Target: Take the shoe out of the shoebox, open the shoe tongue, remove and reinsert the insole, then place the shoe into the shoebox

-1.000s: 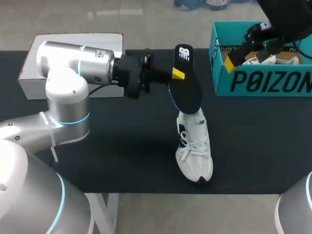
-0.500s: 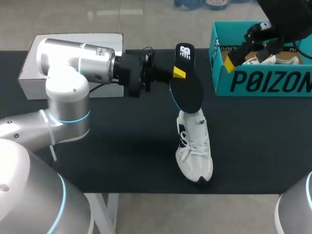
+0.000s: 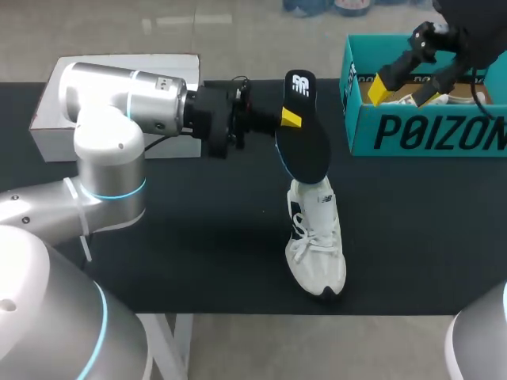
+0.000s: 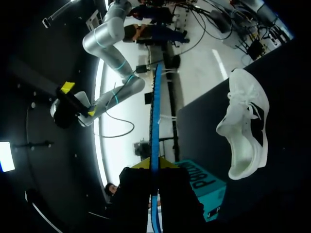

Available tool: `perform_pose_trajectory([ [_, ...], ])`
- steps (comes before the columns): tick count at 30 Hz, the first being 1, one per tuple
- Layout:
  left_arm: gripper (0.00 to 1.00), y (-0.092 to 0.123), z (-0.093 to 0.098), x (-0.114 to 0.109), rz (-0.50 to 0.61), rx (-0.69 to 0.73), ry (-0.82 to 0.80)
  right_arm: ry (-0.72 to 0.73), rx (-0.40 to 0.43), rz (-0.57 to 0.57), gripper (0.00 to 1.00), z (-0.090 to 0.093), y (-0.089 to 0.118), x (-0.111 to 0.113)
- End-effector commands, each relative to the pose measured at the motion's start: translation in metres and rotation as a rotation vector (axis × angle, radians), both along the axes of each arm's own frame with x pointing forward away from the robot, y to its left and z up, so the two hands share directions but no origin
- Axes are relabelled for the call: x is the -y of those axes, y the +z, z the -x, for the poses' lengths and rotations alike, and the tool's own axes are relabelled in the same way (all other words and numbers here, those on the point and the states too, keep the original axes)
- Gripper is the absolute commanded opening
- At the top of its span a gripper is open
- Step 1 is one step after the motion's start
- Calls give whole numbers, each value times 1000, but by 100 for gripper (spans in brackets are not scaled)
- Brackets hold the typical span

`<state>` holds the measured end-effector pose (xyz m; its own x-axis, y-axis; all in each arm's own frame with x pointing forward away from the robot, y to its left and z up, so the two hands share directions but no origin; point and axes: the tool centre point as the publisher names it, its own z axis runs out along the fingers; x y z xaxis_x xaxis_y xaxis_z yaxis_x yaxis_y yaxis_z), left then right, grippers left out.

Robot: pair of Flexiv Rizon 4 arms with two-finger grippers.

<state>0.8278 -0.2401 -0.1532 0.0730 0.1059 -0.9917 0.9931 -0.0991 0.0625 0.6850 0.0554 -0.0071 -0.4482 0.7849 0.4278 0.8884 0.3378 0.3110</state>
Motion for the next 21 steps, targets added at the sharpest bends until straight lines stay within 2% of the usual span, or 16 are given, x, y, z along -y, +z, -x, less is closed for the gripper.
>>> perform_pose_trajectory([
  [1, 0, -1, -1, 2, 1, 2, 1, 51, -127, -359, 100, -7, -25, 9],
  [9, 0, -1, -1, 2, 1, 2, 1, 64, -145, -555, 100, -14, -40, 7],
  [15, 0, -1, -1, 2, 1, 2, 1, 72, -106, -576, 100, -17, -45, 0],
  [21, 0, -1, -1, 2, 1, 2, 1, 59, -130, -597, 100, -37, -58, -7],
])
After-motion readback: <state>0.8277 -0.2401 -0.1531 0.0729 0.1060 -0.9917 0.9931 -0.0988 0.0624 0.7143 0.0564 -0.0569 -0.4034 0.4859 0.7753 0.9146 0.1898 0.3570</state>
